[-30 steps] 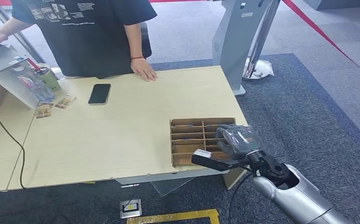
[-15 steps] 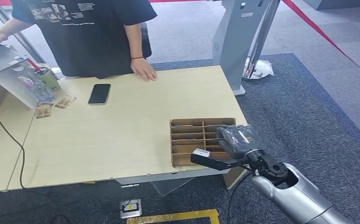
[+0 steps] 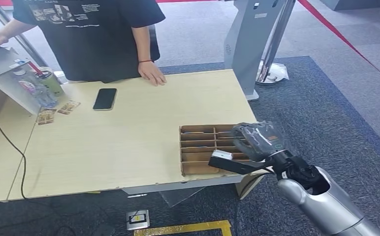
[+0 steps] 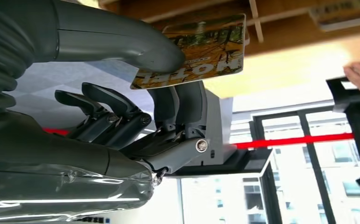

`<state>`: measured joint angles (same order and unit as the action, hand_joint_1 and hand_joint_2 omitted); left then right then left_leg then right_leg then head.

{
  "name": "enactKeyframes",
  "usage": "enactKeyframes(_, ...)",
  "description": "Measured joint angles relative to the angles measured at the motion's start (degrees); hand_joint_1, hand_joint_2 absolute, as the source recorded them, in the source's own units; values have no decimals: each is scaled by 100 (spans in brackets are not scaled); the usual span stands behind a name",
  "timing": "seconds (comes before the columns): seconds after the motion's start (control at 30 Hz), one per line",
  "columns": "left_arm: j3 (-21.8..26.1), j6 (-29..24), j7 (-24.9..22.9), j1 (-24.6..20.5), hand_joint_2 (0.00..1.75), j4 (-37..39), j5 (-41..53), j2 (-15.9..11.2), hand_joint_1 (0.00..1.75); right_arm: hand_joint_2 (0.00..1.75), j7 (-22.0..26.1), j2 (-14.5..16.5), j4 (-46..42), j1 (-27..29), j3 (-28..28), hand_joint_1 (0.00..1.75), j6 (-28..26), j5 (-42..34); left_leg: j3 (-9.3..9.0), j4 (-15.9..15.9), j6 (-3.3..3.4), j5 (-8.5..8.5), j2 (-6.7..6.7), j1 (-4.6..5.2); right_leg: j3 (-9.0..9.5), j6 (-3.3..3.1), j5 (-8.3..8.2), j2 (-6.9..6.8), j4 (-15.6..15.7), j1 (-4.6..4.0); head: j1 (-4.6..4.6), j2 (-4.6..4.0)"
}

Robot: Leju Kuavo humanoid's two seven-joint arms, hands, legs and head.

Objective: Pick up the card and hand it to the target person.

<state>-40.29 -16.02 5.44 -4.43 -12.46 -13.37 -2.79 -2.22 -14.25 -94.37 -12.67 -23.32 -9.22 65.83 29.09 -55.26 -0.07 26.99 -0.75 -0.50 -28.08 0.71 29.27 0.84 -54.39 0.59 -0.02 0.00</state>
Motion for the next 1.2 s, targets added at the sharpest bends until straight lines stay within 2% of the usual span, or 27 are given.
enactKeyframes(0.2,-28,39,20,1,175,0,13,-13,0,175,11,-226,-700,16,368,175,64,-324,-1,-1,0,0,1,0,0,0,0,1,1,0,0,0)
enactKeyframes(0.37,-45,52,20,-2,175,0,13,-14,0,175,92,-289,-1131,16,669,175,-42,-561,0,-1,0,0,1,0,1,0,0,1,0,0,0,0)
enactKeyframes(0.47,-48,52,20,-4,175,0,13,-13,0,175,-1,-290,-1216,-58,748,175,-130,-383,2,0,0,0,1,0,2,0,0,1,-1,0,0,0)
enactKeyframes(0.57,-53,52,9,-11,175,0,31,-6,0,175,-242,-280,-1175,-228,749,175,-353,137,3,0,0,0,0,0,3,0,0,0,-3,0,0,0)
enactKeyframes(0.7,-85,52,-56,-56,175,0,107,10,0,175,-508,-189,-937,-485,685,175,-841,747,5,0,0,-1,-2,0,5,0,0,-3,-5,-1,0,0)
enactKeyframes(0.87,-154,52,-123,-136,175,0,146,34,0,175,-652,37,-315,-914,496,175,-1387,1055,6,0,0,-1,-2,0,5,0,-1,-3,-7,-1,0,0)
enactKeyframes(1.2,-239,51,-153,-181,175,0,134,51,0,175,-807,548,1286,-1873,-15,175,-1825,1271,9,0,-3,-3,-9,-1,3,-1,0,-8,-13,-1,-1,0)
